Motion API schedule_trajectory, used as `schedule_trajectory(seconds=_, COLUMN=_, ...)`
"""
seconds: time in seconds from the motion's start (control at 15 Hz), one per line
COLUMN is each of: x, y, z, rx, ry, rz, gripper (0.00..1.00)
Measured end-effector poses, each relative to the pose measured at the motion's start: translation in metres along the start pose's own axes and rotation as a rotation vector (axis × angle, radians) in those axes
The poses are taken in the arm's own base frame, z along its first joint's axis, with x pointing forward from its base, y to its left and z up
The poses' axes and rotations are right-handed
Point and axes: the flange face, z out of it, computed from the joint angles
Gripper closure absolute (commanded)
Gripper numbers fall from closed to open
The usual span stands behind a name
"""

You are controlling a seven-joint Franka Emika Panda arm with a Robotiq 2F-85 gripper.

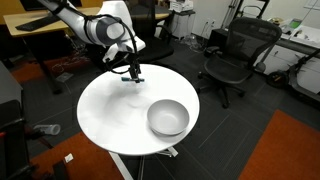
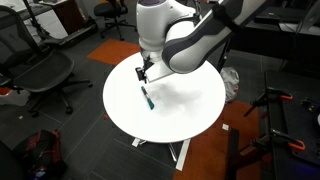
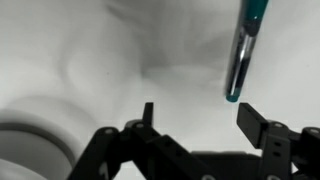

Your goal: Take the marker out of the bowl, place the marker back in the bowl then take the marker out of the bowl

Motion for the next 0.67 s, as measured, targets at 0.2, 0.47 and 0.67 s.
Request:
schedule_trajectory(seconds=0.2, x=0.018, y=0.009, z=-0.014, rx=0.007, ry=0.021, rz=0.009, gripper=0.0)
schedule_trajectory(seconds=0.47, x=0.043, y=0.025, z=-0.045, rx=0.025, ry=0.057, rz=-0.002, gripper=0.0)
schedule_trajectory(seconds=0.67, x=0.051, y=0.033, z=-0.068, rx=0.042, ry=0.075, rz=-0.014, gripper=0.0)
